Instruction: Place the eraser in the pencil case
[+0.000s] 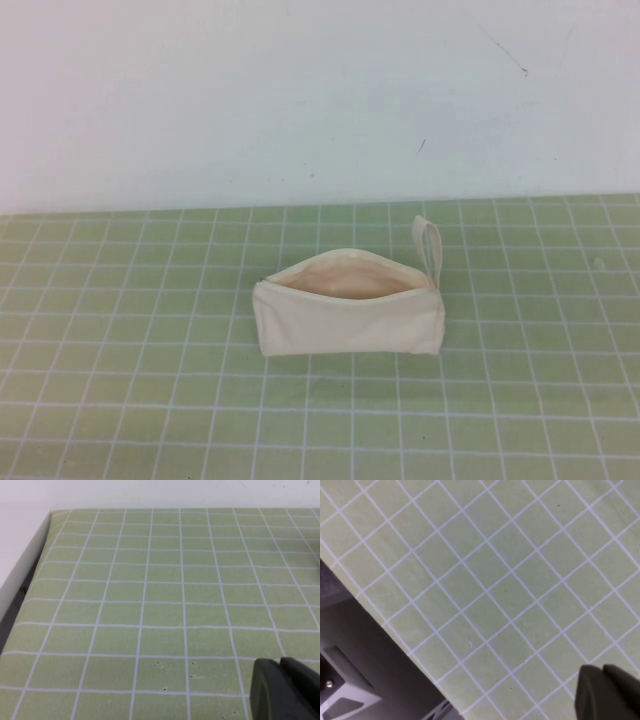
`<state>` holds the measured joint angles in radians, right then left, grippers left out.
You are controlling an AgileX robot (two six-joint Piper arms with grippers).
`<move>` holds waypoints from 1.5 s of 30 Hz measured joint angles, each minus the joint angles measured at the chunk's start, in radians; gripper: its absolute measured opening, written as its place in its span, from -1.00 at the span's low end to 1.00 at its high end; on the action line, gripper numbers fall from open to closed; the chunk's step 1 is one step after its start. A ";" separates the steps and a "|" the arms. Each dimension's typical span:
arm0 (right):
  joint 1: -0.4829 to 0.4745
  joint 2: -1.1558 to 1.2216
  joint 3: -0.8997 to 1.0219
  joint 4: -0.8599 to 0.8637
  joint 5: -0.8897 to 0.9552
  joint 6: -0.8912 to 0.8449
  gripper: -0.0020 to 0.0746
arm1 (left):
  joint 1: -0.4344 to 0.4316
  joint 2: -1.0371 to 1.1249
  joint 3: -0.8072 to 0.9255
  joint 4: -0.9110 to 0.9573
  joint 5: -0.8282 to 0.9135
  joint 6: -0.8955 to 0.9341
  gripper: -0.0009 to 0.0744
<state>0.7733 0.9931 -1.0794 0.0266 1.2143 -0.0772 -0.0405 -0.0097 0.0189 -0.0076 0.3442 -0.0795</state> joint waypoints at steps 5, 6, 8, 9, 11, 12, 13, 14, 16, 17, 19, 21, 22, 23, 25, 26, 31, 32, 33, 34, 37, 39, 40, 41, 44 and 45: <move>-0.061 -0.051 0.000 0.039 0.000 -0.012 -0.95 | 0.000 0.000 0.000 0.000 0.000 0.000 -0.98; -0.086 -0.074 0.000 0.022 0.000 -0.058 -0.95 | 0.000 0.000 0.000 0.000 0.000 0.000 -0.98; -0.144 -0.132 0.000 -0.033 -0.007 -0.154 -0.95 | 0.000 0.000 0.000 0.000 0.000 -0.002 -0.98; -0.185 -0.168 0.000 -0.075 -0.019 -0.205 -0.95 | 0.000 0.000 0.000 0.000 0.000 -0.002 -0.98; -0.279 -0.238 0.000 -0.145 -0.042 -0.250 -0.95 | 0.000 0.000 0.000 0.000 0.000 -0.002 -0.98; -0.328 -0.276 0.000 -0.180 -0.051 -0.263 -0.95 | 0.000 0.000 0.000 0.000 0.000 -0.002 -0.98; -0.373 -0.316 0.000 -0.213 -0.056 -0.272 -0.95 | 0.000 0.000 0.000 0.000 0.000 -0.002 -0.98; -0.405 -0.347 0.000 -0.245 -0.056 -0.275 -0.95 | 0.000 0.000 0.000 0.000 0.000 -0.002 -0.98; -0.463 -0.416 0.002 -0.300 -0.056 -0.279 -0.95 | 0.000 0.000 0.000 0.000 0.000 -0.002 -0.98; -0.487 -0.446 0.004 -0.330 -0.056 -0.281 -0.95 | 0.000 0.000 0.000 0.000 0.000 -0.002 -0.98; -0.530 -0.499 0.011 -0.378 -0.054 -0.287 -0.95 | 0.000 0.000 0.000 0.000 0.000 -0.002 -0.98; -0.568 -0.560 0.030 -0.423 -0.072 -0.289 -0.95 | 0.000 0.000 0.000 0.000 0.000 -0.002 -0.98; -0.582 -0.586 0.046 -0.436 -0.097 -0.289 -0.95 | 0.000 0.000 0.000 0.000 0.000 -0.002 -0.98; -0.601 -0.621 0.068 -0.439 -0.140 -0.289 -0.95 | 0.000 0.000 0.000 0.000 0.000 -0.002 -0.98; -0.636 -0.694 0.130 -0.425 -0.249 -0.286 -0.95 | 0.000 0.000 0.000 0.000 0.000 -0.002 -0.98; -0.657 -0.731 0.178 -0.407 -0.323 -0.283 -0.95 | 0.000 0.000 0.000 0.000 0.000 -0.002 -0.98; -0.776 -0.865 0.511 -0.263 -0.717 -0.283 -0.95 | 0.000 0.000 0.000 0.000 0.000 -0.002 -0.98; -0.800 -0.889 0.588 -0.237 -0.794 -0.283 -0.95 | 0.000 0.000 0.000 0.000 0.000 -0.002 -0.98; -0.821 -0.912 0.664 -0.212 -0.866 -0.281 -0.95 | 0.000 0.000 0.000 0.000 0.000 -0.002 -0.98; -0.837 -0.930 0.723 -0.193 -0.922 -0.278 -0.95 | 0.000 0.000 0.000 0.000 0.000 -0.002 -0.98; -0.872 -0.991 0.908 -0.147 -1.097 -0.272 -0.95 | 0.000 0.000 0.000 0.000 0.000 -0.002 -0.98; -0.881 -1.002 1.019 -0.134 -1.174 -0.268 -0.95 | 0.000 0.000 0.000 0.000 0.000 -0.002 -0.98; -0.881 -1.002 1.062 -0.124 -1.195 -0.262 -0.95 | 0.000 0.000 0.000 0.000 0.000 -0.002 -0.98; -0.881 -1.002 1.088 -0.114 -1.197 -0.255 -0.95 | 0.000 0.000 0.000 0.000 0.000 0.000 -0.98; -0.881 -1.002 1.105 -0.099 -1.102 -0.225 -0.95 | 0.000 0.000 0.000 0.000 0.000 0.000 -0.98; -0.881 -1.002 1.107 -0.097 -1.070 -0.221 -0.95 | 0.000 0.000 0.000 0.000 0.000 0.000 -0.98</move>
<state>-0.1080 -0.0087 0.0277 -0.0708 0.1446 -0.2979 -0.0405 -0.0097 0.0189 -0.0076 0.3442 -0.0795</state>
